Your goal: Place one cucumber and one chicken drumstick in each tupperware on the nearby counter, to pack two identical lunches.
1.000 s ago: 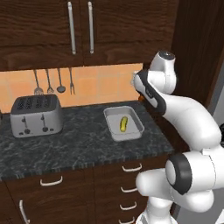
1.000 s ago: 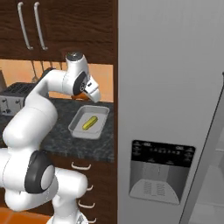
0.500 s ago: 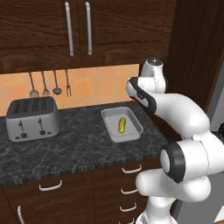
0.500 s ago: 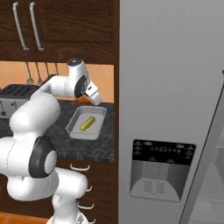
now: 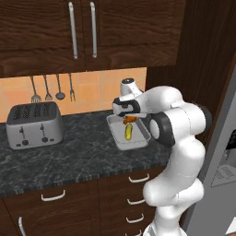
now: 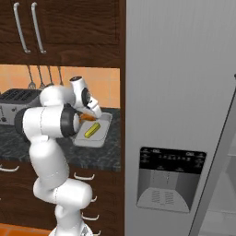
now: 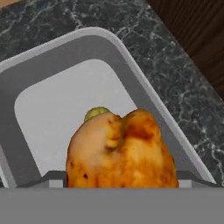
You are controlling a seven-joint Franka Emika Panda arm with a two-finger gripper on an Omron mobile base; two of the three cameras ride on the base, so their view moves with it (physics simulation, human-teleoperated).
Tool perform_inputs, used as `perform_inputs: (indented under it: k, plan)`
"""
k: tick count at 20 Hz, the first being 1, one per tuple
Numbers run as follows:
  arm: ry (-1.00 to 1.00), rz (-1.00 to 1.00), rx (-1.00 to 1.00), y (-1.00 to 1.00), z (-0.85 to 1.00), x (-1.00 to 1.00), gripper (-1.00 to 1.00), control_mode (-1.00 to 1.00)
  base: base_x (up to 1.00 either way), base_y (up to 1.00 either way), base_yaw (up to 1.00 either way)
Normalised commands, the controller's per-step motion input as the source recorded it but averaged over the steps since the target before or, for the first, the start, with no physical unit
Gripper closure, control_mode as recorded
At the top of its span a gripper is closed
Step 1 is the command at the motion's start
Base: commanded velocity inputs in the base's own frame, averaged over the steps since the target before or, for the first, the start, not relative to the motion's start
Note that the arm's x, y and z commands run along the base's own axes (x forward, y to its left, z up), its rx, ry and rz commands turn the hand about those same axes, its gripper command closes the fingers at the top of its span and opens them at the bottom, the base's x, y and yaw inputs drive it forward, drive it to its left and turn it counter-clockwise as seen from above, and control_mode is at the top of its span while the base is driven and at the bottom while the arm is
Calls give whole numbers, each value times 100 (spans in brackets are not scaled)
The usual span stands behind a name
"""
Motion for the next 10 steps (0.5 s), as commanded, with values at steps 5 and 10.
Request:
perform_inputs:
  k: [5,10]
  plan:
    - [15,25,-5,0,-82,57,100,-100,0,0,0]
    - [8,11,0,23,-38,36,100,-100,0,0,0]
